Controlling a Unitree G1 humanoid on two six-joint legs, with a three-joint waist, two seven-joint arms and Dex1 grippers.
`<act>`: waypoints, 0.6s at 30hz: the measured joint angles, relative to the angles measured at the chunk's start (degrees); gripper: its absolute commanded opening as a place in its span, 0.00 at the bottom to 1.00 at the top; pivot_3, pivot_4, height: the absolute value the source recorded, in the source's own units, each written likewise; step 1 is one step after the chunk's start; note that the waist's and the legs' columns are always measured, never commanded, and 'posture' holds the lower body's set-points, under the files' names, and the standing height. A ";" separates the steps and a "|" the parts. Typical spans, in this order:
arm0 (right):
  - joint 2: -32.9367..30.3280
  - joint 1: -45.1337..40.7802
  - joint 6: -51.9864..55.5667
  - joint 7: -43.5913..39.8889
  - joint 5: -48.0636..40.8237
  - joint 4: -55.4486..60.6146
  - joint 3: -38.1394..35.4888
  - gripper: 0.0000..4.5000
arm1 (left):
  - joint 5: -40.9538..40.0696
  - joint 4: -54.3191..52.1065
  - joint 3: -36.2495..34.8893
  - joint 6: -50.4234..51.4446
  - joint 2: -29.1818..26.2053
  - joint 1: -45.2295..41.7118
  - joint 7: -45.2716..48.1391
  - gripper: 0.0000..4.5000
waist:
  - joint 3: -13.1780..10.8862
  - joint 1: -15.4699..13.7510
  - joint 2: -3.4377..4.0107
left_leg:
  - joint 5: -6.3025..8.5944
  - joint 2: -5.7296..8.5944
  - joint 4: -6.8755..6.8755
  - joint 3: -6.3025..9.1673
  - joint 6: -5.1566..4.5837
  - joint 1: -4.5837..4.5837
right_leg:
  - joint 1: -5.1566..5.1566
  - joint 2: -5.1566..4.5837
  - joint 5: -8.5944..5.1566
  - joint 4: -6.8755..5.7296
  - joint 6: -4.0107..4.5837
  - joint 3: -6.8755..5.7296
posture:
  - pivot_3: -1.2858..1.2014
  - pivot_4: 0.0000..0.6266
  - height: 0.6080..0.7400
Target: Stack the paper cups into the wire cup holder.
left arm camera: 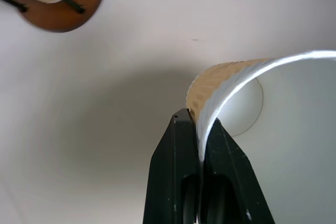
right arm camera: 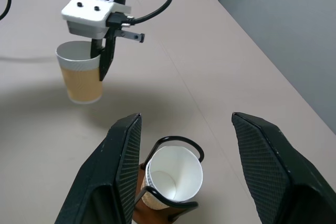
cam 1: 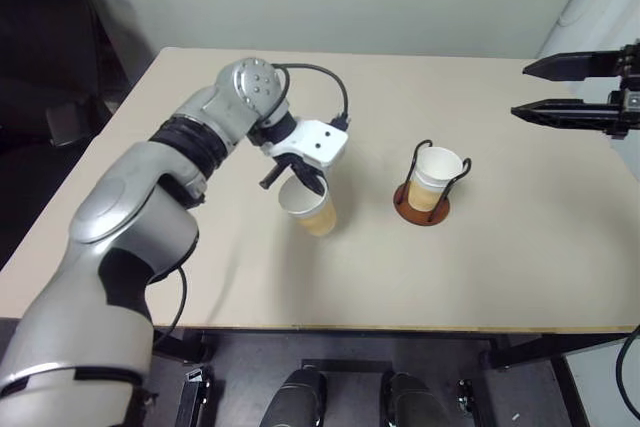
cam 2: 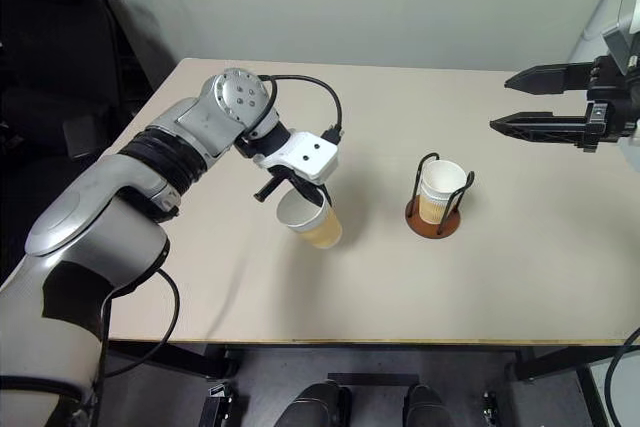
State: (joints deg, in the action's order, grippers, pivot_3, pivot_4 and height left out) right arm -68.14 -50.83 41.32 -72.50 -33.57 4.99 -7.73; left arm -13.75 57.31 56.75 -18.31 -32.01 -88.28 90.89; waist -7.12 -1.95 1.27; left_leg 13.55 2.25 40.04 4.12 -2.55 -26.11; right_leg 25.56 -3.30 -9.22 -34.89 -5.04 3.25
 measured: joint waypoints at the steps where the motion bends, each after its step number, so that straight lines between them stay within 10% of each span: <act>1: 0.03 0.00 -0.02 -0.01 0.01 -0.02 0.00 0.61 | 0.22 1.87 -0.99 0.05 1.03 -1.37 0.01 0.00 | 0.00 -0.04 0.00 | 0.00 0.01 0.00 0.00 0.00 0.00 | -0.01 0.00 -0.01 0.01 0.02 0.00 | 0.52 0.24 1.00; 18: -0.37 -1.56 1.19 -0.42 -0.50 0.56 0.03 0.61 | 11.50 16.82 -23.60 -0.40 12.77 -17.34 -0.39 0.00 | -0.01 0.07 -0.02 | 0.22 0.00 -0.15 -0.07 0.10 -0.05 | 0.12 0.04 -0.30 0.07 -0.22 0.03 | 0.52 0.24 1.00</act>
State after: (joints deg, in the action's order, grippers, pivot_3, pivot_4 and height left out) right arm -68.51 -52.39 42.52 -72.93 -34.06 5.55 -7.70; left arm -2.25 74.13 33.15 -18.72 -19.23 -105.61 90.50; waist -7.13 -1.88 1.26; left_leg 13.77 2.25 39.89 4.05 -2.45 -26.16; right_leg 25.68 -3.27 -9.52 -34.82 -5.26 3.28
